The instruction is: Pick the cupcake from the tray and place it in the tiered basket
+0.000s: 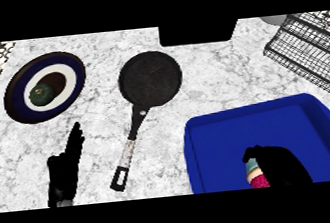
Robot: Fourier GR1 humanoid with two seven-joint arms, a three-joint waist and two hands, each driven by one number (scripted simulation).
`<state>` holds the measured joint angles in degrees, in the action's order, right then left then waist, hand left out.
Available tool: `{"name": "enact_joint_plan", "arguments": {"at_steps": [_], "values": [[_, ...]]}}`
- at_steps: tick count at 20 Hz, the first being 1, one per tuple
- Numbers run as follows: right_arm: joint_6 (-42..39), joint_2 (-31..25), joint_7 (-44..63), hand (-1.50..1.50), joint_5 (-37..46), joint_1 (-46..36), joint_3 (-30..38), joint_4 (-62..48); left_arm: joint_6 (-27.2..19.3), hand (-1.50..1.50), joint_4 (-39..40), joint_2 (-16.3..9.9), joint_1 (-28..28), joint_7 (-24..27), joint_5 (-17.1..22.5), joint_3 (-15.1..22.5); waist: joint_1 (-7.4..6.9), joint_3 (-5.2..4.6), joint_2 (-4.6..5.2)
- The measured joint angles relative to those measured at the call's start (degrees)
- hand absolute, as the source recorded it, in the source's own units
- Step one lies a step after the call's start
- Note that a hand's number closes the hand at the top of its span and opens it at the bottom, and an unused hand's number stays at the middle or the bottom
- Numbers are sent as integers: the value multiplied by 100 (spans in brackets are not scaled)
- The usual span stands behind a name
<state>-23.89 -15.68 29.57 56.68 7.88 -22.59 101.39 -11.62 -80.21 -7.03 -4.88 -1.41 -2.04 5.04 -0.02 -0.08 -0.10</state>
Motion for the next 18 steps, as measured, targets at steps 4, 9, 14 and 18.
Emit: {"name": "enact_joint_plan", "arguments": {"at_steps": [4,9,14,18], "values": [[280,112,-281,150,169,-140,-69,-275,32,0,25,24,58,-16,-22,-67,-4,-17,-13],[737,-163,-758,150,329,-240,183,-589,91,0,49,16,19,20,-29,-106,-3,-13,-17],[949,-764,-724,150,-368,-132,1919,-1177,-11,0,-13,118,-109,104,-68,-67,90,8,9],[1165,-1211,-949,150,-914,-276,3116,-1811,-7,0,17,146,-158,194,-87,-43,66,12,13]]}}
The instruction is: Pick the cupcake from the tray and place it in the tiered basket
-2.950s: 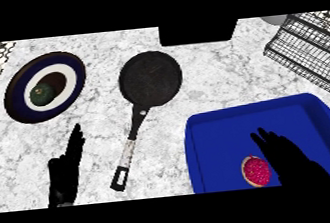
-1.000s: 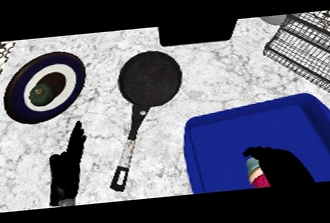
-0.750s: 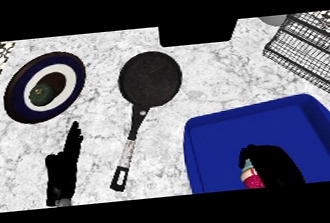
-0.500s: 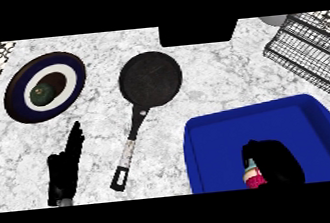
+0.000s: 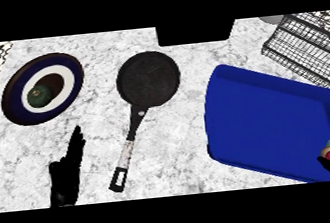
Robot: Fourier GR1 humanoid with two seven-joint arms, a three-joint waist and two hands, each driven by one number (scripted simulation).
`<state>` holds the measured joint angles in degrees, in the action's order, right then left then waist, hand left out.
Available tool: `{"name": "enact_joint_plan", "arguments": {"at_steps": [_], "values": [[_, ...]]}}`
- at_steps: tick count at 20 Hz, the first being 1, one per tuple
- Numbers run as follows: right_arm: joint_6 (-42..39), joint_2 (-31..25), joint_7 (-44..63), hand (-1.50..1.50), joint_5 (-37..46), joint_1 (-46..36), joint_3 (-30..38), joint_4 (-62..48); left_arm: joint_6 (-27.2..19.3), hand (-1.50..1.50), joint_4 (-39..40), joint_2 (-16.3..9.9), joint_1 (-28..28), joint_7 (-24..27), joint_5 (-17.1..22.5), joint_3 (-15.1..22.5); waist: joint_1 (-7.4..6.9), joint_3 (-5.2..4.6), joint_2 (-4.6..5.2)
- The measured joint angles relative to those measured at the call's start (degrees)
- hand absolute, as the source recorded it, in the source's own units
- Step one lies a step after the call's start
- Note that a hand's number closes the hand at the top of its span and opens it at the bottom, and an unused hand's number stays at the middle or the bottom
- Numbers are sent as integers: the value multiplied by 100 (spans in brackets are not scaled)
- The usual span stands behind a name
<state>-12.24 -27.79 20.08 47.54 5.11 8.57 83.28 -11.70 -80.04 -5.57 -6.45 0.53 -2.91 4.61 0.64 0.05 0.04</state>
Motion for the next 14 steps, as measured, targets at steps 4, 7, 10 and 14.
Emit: {"name": "enact_joint_plan", "arguments": {"at_steps": [4,7,10,14], "values": [[150,-261,-263,150,-562,-122,885,-241,-9,0,-26,-14,-7,-30,-27,-7,-11,-1,-8],[206,-256,-204,150,-1096,-190,1491,77,0,0,-52,-30,13,-114,-7,-34,35,-5,-26],[145,-280,-21,150,-1644,-221,2060,673,-9,0,-54,-17,-61,-122,-15,-26,82,-10,-46],[-30,-577,293,150,-2157,-271,2752,1606,57,0,-115,-98,-37,-163,48,-110,96,-15,-55]]}}
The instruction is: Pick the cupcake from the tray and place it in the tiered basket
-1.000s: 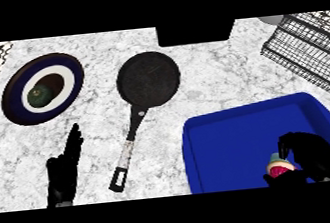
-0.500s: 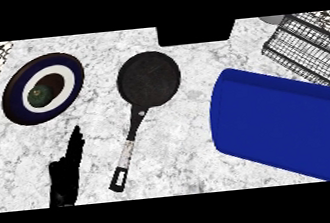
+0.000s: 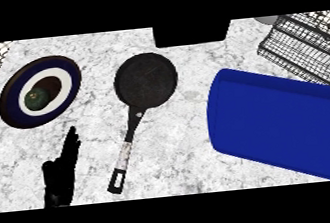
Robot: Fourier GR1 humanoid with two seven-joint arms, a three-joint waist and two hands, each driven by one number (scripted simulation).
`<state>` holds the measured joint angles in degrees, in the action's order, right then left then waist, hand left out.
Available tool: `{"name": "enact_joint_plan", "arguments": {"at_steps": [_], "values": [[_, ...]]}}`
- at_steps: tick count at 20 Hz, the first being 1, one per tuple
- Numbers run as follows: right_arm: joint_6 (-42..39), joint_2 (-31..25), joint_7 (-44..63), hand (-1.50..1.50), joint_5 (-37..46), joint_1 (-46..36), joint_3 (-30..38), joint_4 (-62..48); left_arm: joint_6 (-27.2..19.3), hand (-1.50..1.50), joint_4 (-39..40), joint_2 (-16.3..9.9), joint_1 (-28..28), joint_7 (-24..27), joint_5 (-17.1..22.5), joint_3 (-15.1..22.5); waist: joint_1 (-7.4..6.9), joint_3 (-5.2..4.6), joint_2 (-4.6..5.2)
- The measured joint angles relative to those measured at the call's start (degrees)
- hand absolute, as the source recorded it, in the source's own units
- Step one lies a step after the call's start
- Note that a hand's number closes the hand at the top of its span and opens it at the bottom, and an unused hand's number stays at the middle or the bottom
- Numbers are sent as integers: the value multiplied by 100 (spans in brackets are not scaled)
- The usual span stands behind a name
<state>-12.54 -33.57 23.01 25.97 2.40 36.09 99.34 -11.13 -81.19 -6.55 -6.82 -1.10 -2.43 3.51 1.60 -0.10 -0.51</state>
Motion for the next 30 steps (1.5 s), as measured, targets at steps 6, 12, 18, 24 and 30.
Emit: {"name": "enact_joint_plan", "arguments": {"at_steps": [6,12,18,24,30], "values": [[-574,-579,540,150,-503,-64,753,1046,46,0,29,-2,104,-41,-22,-12,-71,2,22],[-768,-1299,1085,150,-593,-936,747,605,69,0,128,107,167,6,-75,37,-173,6,47],[-557,-1701,1436,150,-345,-1883,137,-230,78,0,202,139,345,-72,-132,12,-217,6,59],[-106,-1892,1148,150,-18,-2798,-501,-1590,123,0,129,145,245,-51,-164,33,-264,8,69],[234,-1862,411,150,299,-3572,-1142,-2991,70,0,219,196,351,-52,-238,24,-285,11,78]]}}
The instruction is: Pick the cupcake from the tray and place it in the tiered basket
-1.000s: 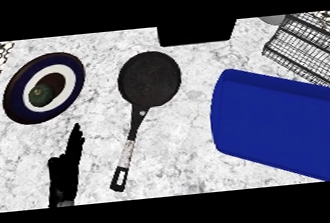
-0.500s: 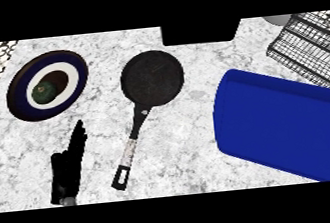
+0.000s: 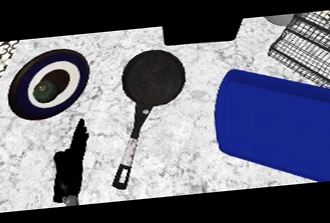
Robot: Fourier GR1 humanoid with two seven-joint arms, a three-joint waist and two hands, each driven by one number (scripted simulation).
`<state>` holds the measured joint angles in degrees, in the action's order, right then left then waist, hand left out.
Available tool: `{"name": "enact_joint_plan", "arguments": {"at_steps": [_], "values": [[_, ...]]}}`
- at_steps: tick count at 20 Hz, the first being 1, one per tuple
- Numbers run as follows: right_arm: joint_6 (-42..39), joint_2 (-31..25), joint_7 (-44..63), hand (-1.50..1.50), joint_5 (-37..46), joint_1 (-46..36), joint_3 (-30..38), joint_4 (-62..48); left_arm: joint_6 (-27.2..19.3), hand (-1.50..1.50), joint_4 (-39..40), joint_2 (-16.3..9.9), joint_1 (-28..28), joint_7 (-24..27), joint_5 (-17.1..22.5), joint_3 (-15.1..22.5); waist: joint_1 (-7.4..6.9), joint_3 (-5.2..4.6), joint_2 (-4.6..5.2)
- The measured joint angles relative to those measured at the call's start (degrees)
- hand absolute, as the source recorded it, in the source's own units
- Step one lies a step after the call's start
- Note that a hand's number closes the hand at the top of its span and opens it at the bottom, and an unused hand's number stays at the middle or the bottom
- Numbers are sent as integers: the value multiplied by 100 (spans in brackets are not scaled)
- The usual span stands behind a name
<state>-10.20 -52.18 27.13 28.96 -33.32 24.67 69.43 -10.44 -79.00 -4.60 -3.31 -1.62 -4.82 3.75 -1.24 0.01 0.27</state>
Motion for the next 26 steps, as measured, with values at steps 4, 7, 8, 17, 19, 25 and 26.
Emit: {"name": "enact_joint_plan", "arguments": {"at_steps": [4,7,8,17,19,25,26], "values": [[266,202,-298,150,275,-370,-359,-692,-51,0,59,62,35,54,-55,11,7,0,-1],[546,308,-516,150,551,-700,-563,-1372,-8,0,67,63,26,96,-18,-17,-12,0,4],[633,366,-530,150,659,-800,-648,-1568,7,0,13,55,-14,86,-34,10,-20,0,5],[1434,745,-1144,-150,711,-1498,-414,-3341,140,0,-119,-37,-12,-17,41,-70,-43,7,20],[1481,886,-1267,-150,431,-1535,-161,-3523,54,0,-55,28,-40,47,-35,-31,-27,8,19],[1704,1077,-1890,-150,-304,-1682,565,-4064,75,0,-161,36,-76,-59,-50,11,-36,14,29],[1716,1066,-1961,-150,-417,-1749,671,-4107,37,0,-173,70,-84,-63,-76,33,-35,15,28]]}}
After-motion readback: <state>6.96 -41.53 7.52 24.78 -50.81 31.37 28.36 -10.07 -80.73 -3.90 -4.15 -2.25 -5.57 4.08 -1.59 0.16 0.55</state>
